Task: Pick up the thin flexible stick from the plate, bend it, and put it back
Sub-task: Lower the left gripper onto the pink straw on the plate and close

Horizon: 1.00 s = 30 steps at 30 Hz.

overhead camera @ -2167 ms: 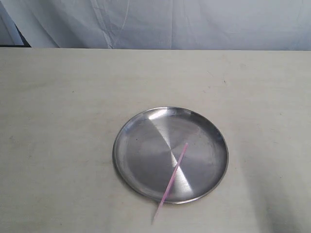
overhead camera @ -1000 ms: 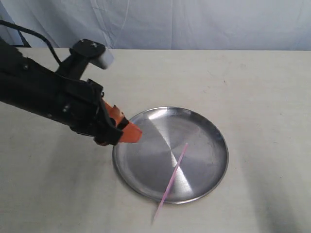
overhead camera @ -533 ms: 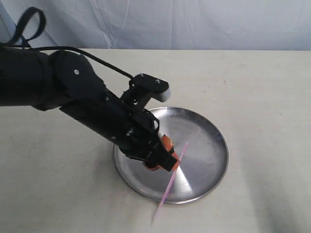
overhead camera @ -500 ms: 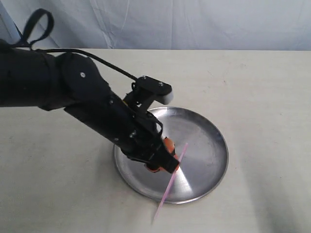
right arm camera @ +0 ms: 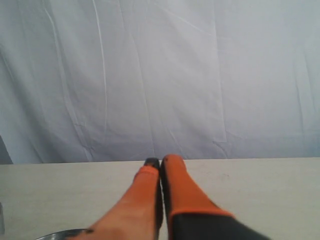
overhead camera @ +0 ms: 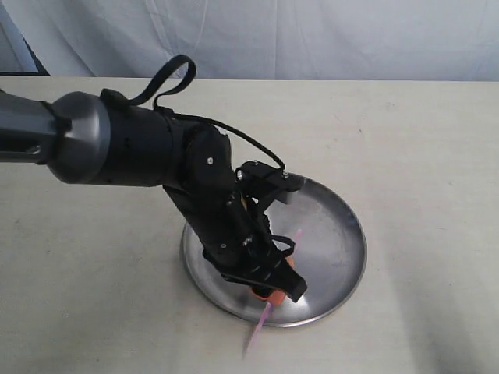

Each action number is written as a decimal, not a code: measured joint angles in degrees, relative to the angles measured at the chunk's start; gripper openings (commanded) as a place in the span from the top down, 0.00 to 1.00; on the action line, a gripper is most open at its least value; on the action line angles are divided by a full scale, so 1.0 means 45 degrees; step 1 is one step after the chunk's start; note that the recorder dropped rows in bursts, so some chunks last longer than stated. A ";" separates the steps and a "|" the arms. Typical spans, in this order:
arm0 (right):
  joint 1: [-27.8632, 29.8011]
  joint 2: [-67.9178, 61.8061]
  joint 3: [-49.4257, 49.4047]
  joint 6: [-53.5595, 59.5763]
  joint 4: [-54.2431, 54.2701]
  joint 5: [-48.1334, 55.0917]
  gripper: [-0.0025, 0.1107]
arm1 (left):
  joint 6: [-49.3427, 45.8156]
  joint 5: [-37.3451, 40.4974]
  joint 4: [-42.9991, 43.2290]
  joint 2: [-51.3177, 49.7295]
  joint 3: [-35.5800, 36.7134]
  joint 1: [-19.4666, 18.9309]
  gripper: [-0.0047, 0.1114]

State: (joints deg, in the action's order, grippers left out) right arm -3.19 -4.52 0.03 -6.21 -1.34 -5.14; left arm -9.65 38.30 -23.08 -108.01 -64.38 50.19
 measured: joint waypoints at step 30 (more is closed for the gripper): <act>0.0000 0.0000 0.0000 0.0000 0.0000 0.0000 0.94 | 0.0158 -0.0237 -0.0245 -0.1339 -0.0480 0.0000 0.66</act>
State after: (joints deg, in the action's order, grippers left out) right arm -3.19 -4.52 0.03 -6.21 -1.34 -5.14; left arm -8.94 37.24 -24.19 -114.03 -66.54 50.19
